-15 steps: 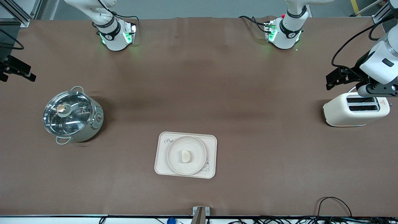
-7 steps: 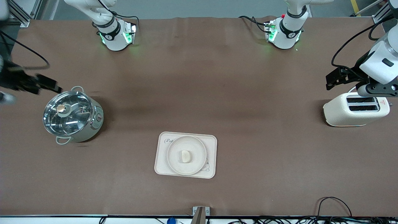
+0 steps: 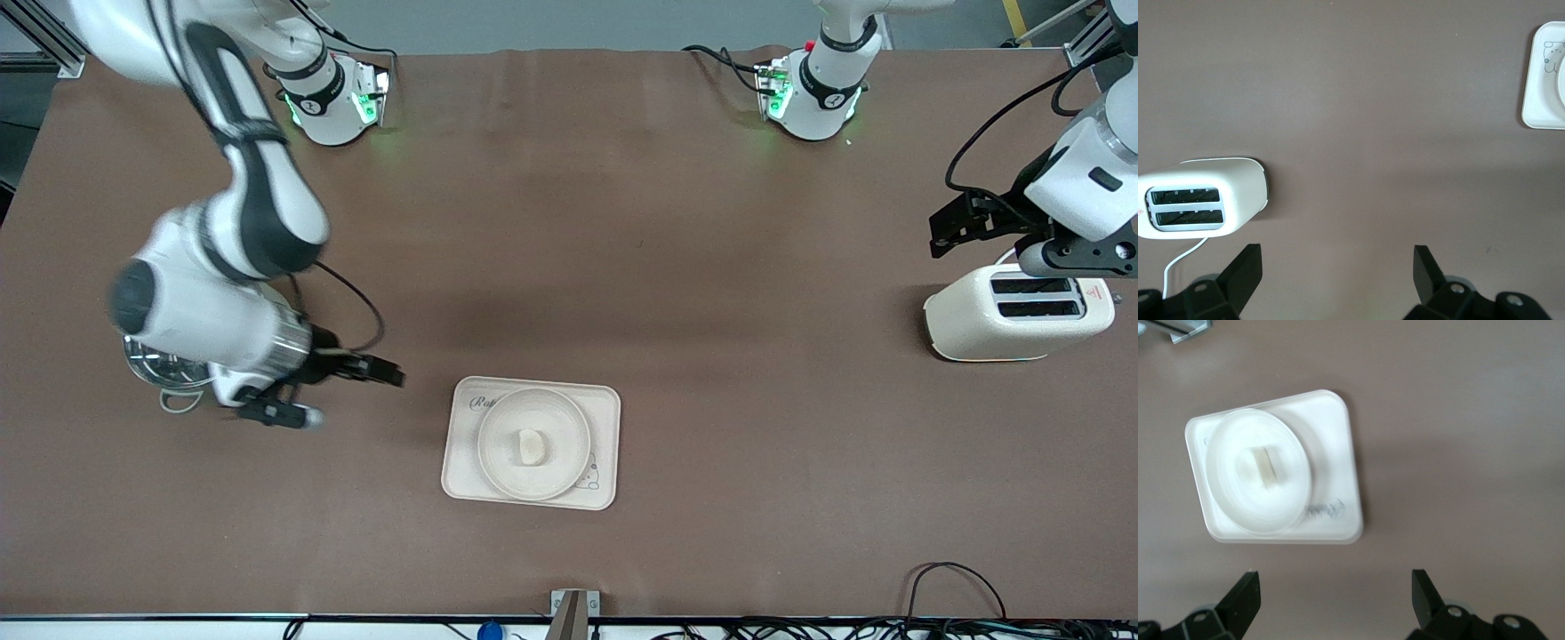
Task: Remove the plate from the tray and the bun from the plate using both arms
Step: 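Reach the right gripper to the white plate rim and grasp it, then lift the plate with bun off the tray and set it beyond the tray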
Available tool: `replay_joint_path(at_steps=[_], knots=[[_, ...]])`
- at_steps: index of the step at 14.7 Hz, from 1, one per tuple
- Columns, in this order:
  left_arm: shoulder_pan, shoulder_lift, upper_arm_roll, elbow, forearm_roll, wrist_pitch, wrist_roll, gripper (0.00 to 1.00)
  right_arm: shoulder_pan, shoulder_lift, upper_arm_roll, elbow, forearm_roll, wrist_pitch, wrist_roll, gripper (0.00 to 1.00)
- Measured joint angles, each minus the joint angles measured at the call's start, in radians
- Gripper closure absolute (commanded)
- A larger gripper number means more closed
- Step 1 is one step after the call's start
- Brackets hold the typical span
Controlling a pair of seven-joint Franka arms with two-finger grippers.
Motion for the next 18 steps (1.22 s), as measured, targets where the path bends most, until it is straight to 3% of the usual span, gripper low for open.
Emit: replay_joint_path(at_steps=[3,5,10,12,13,15,18], knots=[[0.001,0.000,0.000,0.001,0.000,0.000,0.000,0.00,0.058,0.164,0.000,0.046,0.044,0.175,0.016,0.00],[0.002,0.000,0.000,0.001,0.000,0.000,0.000,0.00,0.073,0.254,-0.001,0.119,0.047,0.213,0.030,0.03],[0.008,0.000,0.000,0.002,0.000,0.001,0.000,0.00,0.108,0.361,0.000,0.217,0.053,0.280,0.093,0.22],[0.008,0.000,0.000,0.001,0.000,0.001,0.000,0.00,0.127,0.386,0.001,0.219,0.058,0.315,0.099,0.37],[0.008,0.000,0.000,-0.003,0.000,0.000,0.000,0.00,0.134,0.397,0.001,0.220,0.059,0.329,0.100,0.50],[0.007,0.002,0.000,-0.011,0.000,0.000,0.000,0.00,0.140,0.413,0.001,0.221,0.059,0.347,0.100,1.00],[0.006,0.004,0.000,-0.015,0.000,0.000,0.000,0.00,0.139,0.422,0.000,0.231,0.059,0.353,0.100,1.00]])
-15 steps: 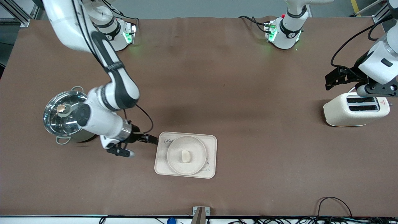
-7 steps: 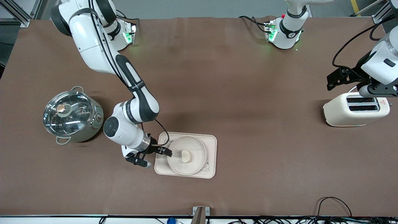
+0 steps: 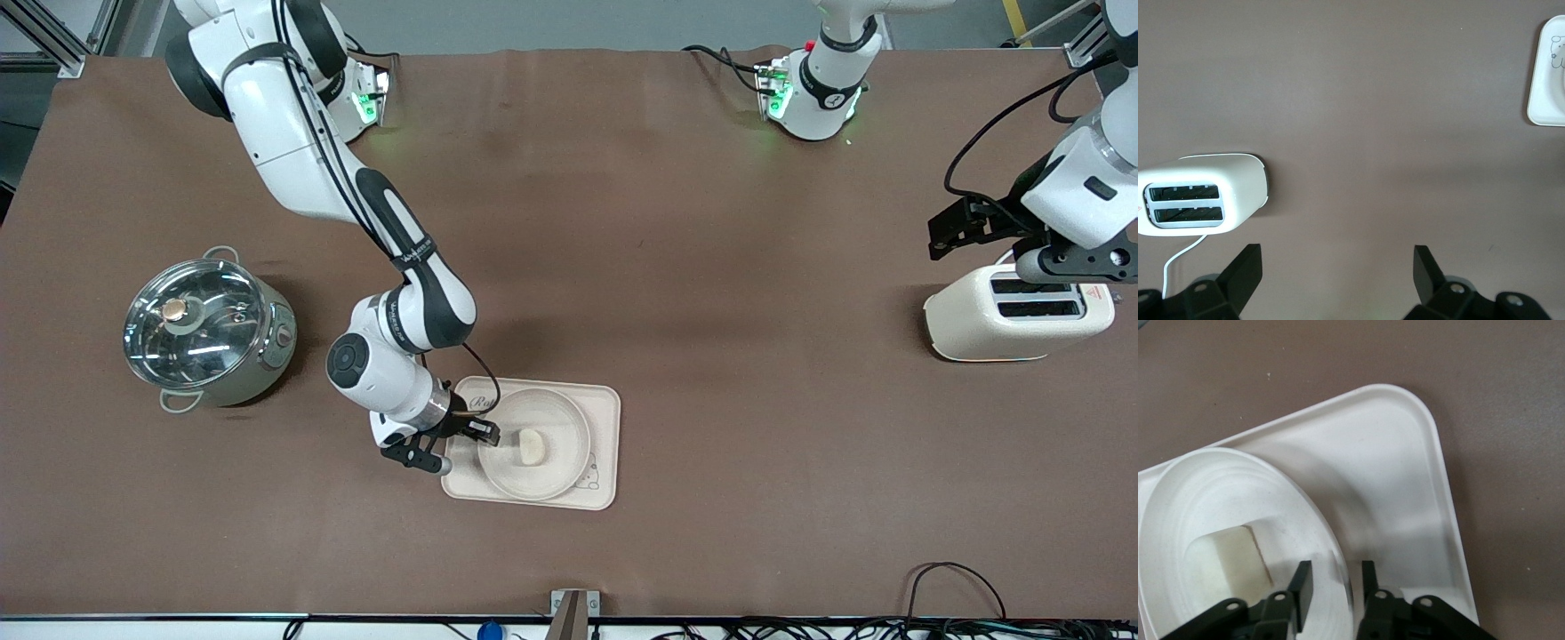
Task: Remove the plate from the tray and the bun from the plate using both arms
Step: 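Lift the plate with bun off the tray and set it beyond the tray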
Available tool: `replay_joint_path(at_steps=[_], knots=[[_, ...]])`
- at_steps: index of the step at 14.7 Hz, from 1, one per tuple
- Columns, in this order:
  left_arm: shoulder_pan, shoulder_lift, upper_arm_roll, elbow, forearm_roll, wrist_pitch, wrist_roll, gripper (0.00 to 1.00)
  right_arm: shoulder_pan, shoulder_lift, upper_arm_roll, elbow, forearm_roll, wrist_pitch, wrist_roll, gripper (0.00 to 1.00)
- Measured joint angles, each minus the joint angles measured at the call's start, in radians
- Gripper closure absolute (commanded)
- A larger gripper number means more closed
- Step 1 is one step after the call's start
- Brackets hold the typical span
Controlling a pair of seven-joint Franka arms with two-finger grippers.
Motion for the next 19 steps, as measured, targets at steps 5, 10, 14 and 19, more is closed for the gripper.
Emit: replay_joint_path(at_steps=[5,10,14,19], knots=[[-0.004,0.003,-0.001,-0.006,0.000,0.000,0.000,0.00,-0.002,0.000,0.008,0.008,0.003,-0.001,0.000,1.00],[-0.004,0.005,-0.002,-0.006,0.000,0.000,0.000,0.00,-0.128,-0.001,0.189,0.024,0.020,-0.001,-0.045,1.00],[-0.001,0.005,-0.002,-0.004,0.000,0.000,0.000,0.00,-0.251,-0.048,0.309,-0.007,0.019,-0.048,-0.168,1.00],[-0.001,0.003,-0.002,0.001,-0.001,0.001,0.000,0.00,-0.248,-0.244,0.321,-0.262,-0.026,-0.061,-0.197,1.00]])
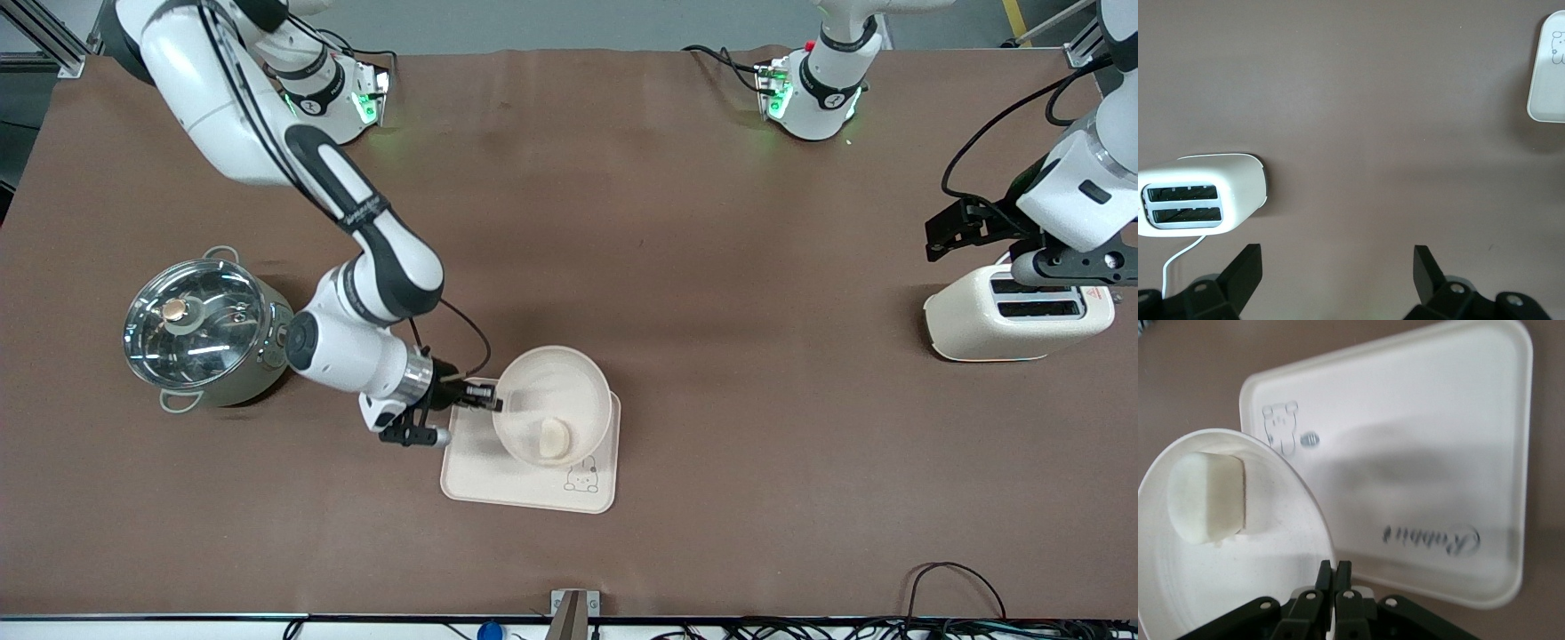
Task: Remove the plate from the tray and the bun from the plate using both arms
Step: 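Lift the plate with bun off the tray and set it beyond the tray, then open the right gripper and withdraw while the left gripper reaches the plate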
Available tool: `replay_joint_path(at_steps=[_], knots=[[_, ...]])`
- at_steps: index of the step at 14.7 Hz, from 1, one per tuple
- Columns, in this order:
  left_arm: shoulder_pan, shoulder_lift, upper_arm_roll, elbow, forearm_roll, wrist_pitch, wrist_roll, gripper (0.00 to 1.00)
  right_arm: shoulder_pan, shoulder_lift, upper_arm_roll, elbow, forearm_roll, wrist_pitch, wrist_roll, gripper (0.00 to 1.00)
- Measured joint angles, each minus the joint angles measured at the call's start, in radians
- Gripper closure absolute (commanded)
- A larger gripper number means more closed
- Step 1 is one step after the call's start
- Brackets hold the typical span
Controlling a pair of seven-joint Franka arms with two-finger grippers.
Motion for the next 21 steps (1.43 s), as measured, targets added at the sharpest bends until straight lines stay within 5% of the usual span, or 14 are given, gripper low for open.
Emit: replay_joint_path(at_steps=[5,8,9,11,12,21], knots=[[0.000,0.000,0.000,0.001,0.000,0.001,0.000,0.00,0.037,-0.180,0.014,-0.369,-0.007,0.123,0.000,1.00],[-0.001,0.000,0.000,0.001,0.000,0.001,0.000,0.00,0.103,-0.202,0.017,-0.480,-0.007,0.195,0.001,0.98],[-0.001,-0.001,0.000,0.001,0.000,0.001,0.000,0.00,0.120,-0.202,0.017,-0.497,-0.007,0.212,0.001,0.85],[-0.004,0.000,-0.001,0.001,-0.001,0.003,0.000,0.00,0.137,-0.202,0.017,-0.513,-0.006,0.221,0.003,0.07],[-0.006,0.000,-0.004,0.001,-0.001,0.006,0.000,0.00,0.135,-0.202,0.014,-0.514,-0.006,0.221,0.003,0.00],[-0.105,0.061,-0.035,-0.006,-0.001,0.058,-0.142,0.00,-0.017,-0.275,-0.009,-0.496,-0.008,0.165,-0.008,0.00]])
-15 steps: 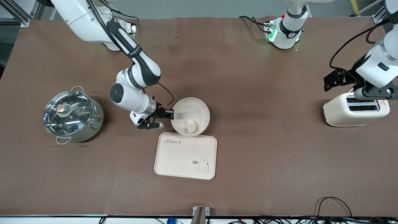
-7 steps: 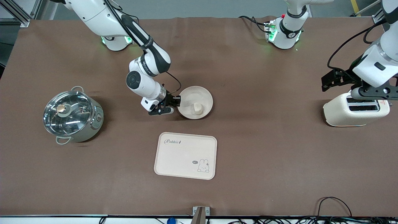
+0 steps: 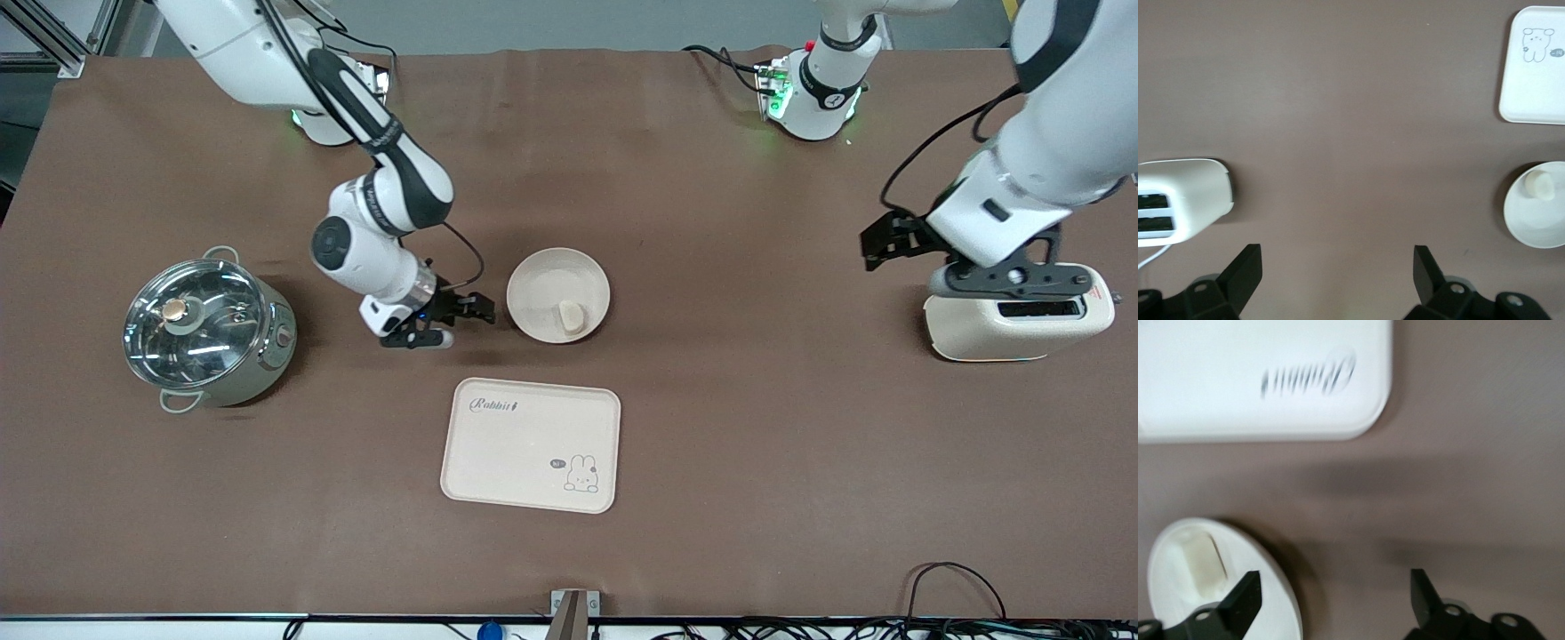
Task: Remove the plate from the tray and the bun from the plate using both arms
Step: 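Open the right gripper and withdraw while the left gripper reaches the plate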
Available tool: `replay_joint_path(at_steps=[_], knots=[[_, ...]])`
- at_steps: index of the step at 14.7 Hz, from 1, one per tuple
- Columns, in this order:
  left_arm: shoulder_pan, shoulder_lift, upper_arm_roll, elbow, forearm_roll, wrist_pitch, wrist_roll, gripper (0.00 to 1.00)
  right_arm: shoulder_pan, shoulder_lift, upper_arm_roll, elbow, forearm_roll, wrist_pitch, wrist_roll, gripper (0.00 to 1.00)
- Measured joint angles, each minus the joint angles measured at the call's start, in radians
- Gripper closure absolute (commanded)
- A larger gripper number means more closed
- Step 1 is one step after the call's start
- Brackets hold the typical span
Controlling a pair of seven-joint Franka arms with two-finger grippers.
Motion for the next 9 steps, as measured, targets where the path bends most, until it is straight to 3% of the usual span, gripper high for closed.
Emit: replay_joint_path(at_steps=[3,6,9], knots=[[-0.090,0.072,-0.004,-0.004,0.000,0.085,-0.172,0.00,-0.122,-0.052,-0.020,0.079,-0.042,-0.175,-0.051,0.00],[-0.204,0.174,-0.007,-0.006,0.000,0.173,-0.387,0.00,-0.234,-0.064,-0.033,0.244,-0.267,-0.399,-0.063,0.00],[-0.299,0.258,-0.009,-0.006,0.000,0.241,-0.591,0.00,-0.308,-0.070,-0.035,0.441,-0.410,-0.642,-0.077,0.00]])
